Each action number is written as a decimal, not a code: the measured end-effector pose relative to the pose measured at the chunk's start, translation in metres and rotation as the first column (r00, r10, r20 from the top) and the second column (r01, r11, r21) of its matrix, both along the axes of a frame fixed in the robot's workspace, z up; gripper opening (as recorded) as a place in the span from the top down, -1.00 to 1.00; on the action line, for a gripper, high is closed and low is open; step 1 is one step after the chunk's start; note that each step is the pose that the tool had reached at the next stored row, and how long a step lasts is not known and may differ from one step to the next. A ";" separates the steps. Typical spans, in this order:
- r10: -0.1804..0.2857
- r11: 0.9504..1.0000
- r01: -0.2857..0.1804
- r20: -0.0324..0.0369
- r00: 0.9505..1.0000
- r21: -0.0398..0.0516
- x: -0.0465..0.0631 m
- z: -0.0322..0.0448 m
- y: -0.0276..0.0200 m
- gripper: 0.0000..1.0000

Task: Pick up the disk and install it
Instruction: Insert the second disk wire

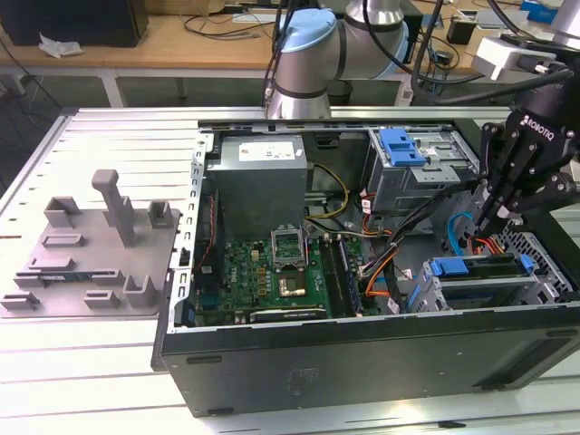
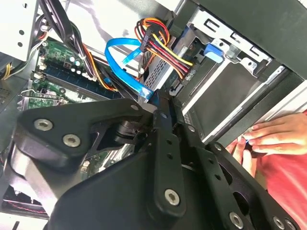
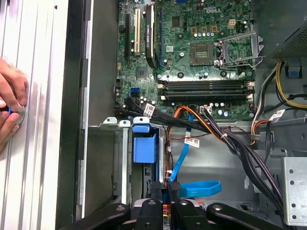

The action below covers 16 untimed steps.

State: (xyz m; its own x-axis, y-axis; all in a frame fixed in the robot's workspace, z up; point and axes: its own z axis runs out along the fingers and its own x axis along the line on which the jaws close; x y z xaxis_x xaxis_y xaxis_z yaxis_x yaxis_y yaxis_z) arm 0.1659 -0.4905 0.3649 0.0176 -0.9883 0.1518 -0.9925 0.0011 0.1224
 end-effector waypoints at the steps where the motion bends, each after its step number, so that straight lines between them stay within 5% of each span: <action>1: -0.002 1.000 0.002 0.000 1.000 0.000 0.000 0.0000 0.0000 0.68; 10: -0.004 1.000 0.004 0.000 1.000 0.000 0.000 0.0000 -0.0001 0.68; 16: -0.005 1.000 0.004 0.021 1.000 0.019 -0.001 0.0054 -0.0063 0.68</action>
State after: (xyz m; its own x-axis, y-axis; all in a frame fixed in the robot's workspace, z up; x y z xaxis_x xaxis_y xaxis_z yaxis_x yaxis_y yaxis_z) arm 0.1649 -0.4968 0.3702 0.0104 -0.9910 0.1334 -0.9948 0.0033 0.1019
